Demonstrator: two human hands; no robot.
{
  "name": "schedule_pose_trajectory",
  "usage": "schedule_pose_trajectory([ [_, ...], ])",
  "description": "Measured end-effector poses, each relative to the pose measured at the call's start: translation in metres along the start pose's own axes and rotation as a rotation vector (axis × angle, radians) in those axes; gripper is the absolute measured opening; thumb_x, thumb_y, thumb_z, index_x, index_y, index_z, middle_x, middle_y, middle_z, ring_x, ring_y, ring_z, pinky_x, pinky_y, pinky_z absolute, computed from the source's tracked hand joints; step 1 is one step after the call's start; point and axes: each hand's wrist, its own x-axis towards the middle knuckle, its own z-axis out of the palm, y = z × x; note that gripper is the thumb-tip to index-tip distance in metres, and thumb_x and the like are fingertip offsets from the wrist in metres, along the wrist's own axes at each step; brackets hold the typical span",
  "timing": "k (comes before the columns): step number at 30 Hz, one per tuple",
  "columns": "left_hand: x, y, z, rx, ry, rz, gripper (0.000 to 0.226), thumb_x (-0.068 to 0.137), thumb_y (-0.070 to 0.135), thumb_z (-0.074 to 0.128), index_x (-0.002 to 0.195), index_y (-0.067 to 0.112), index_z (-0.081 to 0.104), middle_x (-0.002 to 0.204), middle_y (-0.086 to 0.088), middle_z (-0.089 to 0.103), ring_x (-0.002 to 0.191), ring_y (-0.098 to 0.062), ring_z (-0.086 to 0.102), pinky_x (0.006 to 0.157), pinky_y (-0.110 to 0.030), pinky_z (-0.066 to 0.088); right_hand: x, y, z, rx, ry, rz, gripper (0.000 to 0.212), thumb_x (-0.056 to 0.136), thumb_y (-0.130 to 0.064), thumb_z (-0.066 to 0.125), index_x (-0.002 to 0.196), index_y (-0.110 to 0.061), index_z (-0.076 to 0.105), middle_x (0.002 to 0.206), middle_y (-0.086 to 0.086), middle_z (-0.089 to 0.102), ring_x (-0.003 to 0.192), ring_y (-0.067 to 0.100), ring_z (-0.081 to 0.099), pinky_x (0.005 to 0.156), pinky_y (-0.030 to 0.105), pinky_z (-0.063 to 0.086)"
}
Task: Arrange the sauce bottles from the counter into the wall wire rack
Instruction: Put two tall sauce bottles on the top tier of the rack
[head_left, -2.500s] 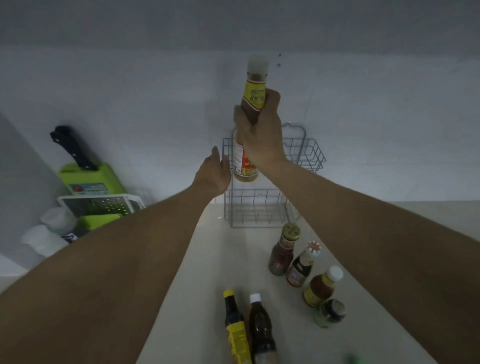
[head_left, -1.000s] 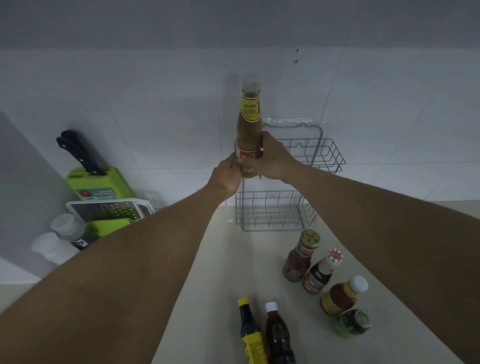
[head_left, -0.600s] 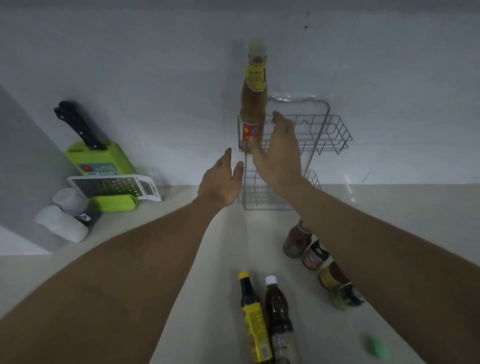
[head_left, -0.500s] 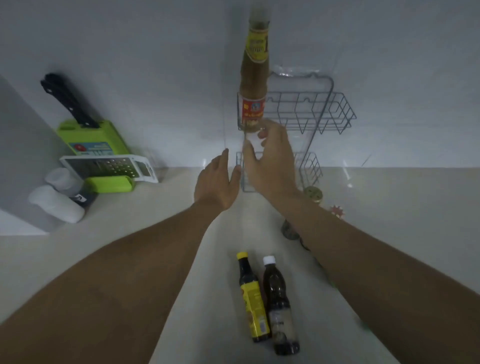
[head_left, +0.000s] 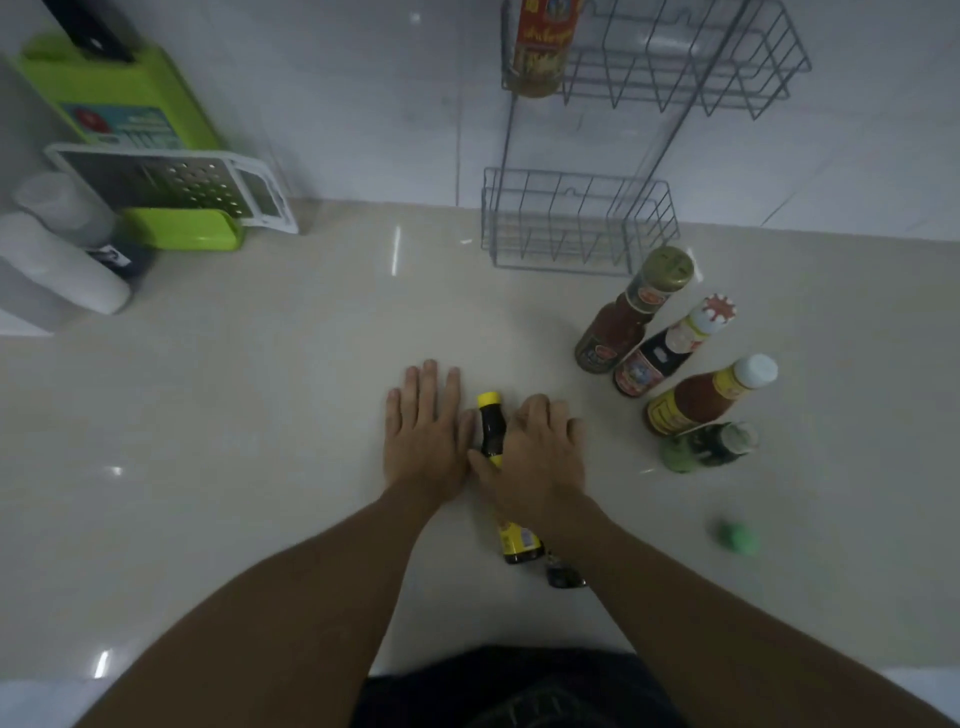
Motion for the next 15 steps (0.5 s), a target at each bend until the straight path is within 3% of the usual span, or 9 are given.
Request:
schedule_pose_trajectory([
  [7, 0.002, 0.002, -0.004, 0.037, -0.070, -0.005, 0.079, 0.091, 0.057, -0.007, 0.161, 0.021, -0.003, 0.169, -0.013, -0.006, 0.156, -0.034, -0.007, 0.122, -0.048, -0.009, -0.004, 0.001, 0.014, -0.025, 0.119, -0.022, 0.058, 0.087, -0.060, 0.042, 0.097, -0.008, 0.065, 0.096, 0.008, 0.055, 0.093, 0.029, 0.047, 0.081, 0.044, 0.035],
  [9, 0.002, 0.003, -0.010, 0.080, -0.128, -0.008, 0.073, 0.096, 0.054, -0.002, 0.160, 0.021, -0.011, 0.169, -0.014, -0.013, 0.155, -0.034, -0.012, 0.123, -0.050, -0.007, -0.004, 0.001, 0.009, 0.026, 0.113, -0.015, 0.057, 0.086, -0.061, 0.037, 0.094, -0.010, 0.063, 0.095, 0.007, 0.056, 0.092, 0.029, 0.048, 0.078, 0.044, 0.038],
  [12, 0.007, 0.009, -0.033, 0.179, -0.201, 0.026, 0.072, 0.103, 0.044, 0.024, 0.160, 0.021, -0.012, 0.167, -0.018, -0.006, 0.154, -0.038, -0.004, 0.123, -0.051, 0.004, -0.001, 0.003, -0.004, 0.238, 0.195, -0.069, 0.045, 0.087, -0.056, 0.043, 0.088, -0.013, 0.056, 0.083, 0.005, 0.057, 0.081, 0.028, 0.052, 0.070, 0.040, 0.041],
  [15, 0.022, 0.012, -0.061, 0.151, -0.205, 0.056, 0.069, 0.103, 0.038, 0.030, 0.161, 0.022, -0.004, 0.159, -0.016, 0.018, 0.145, -0.037, 0.022, 0.119, -0.044, 0.021, 0.008, 0.008, -0.032, 0.668, 0.140, -0.107, 0.029, 0.097, -0.045, 0.054, 0.100, -0.018, 0.043, 0.077, -0.005, 0.052, 0.067, 0.019, 0.052, 0.055, 0.021, 0.035],
])
